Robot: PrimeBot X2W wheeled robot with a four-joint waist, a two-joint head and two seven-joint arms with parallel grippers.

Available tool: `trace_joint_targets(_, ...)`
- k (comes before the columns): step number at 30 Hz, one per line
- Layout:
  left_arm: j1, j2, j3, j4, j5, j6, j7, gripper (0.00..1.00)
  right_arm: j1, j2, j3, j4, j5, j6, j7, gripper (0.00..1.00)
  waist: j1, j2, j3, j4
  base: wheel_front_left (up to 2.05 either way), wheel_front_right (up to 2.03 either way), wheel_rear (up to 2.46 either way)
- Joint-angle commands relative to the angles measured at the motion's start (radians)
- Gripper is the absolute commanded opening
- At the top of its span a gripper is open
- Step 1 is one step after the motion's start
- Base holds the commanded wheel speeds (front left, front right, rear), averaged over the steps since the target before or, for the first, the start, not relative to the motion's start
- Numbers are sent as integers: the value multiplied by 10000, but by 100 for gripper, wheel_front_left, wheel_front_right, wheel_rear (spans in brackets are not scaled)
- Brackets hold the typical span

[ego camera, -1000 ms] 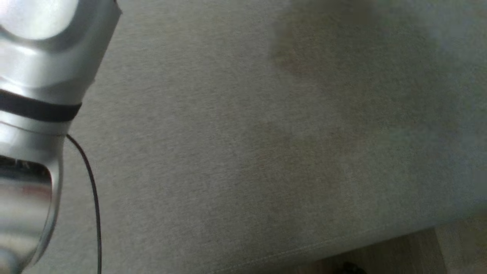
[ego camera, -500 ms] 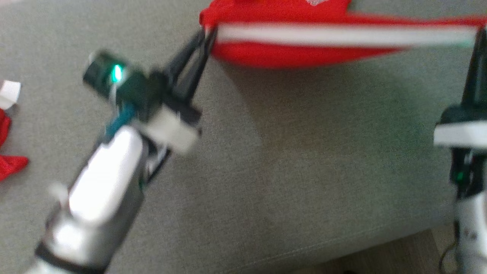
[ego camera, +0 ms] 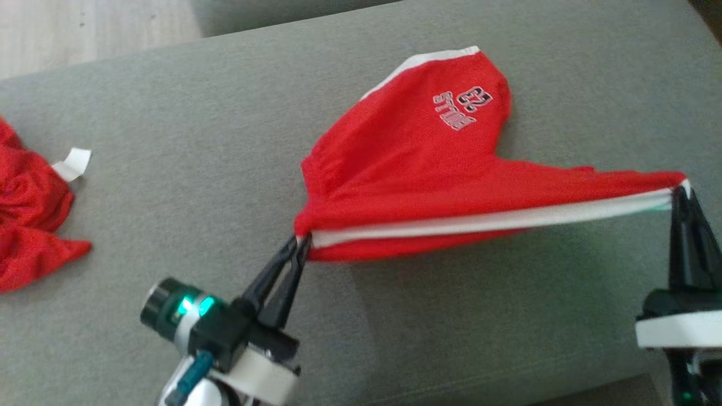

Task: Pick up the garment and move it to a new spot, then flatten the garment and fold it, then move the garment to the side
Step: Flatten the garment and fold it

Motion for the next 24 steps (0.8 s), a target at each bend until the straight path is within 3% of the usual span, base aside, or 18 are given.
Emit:
trace_joint_targets(1,136,93,397,-473,116,-26,-50,0,173,-199,-55,-864,-72,23,318,0,0,-1,1,214,0,0,0)
trace_joint_targets(7,1040,166,-27,-18,-73,-767,-51,0,1115,-407,-650,-2145,-135,23,1529,0,0,-1,24,692,0,0,0)
trace_joint_targets(12,1148,-105,-435,539,-705,-1246,-51,0,1148,-623,-947,-1937,-124,23,2432,0,0,-1,-116,1135,0,0,0)
trace_joint_targets(24,-1510,-1298,-1792,2154,-3834,-1477,-51,0,-1879,-2418,-390,992,7,23,3579,0,0,-1,368,2257,0,0,0)
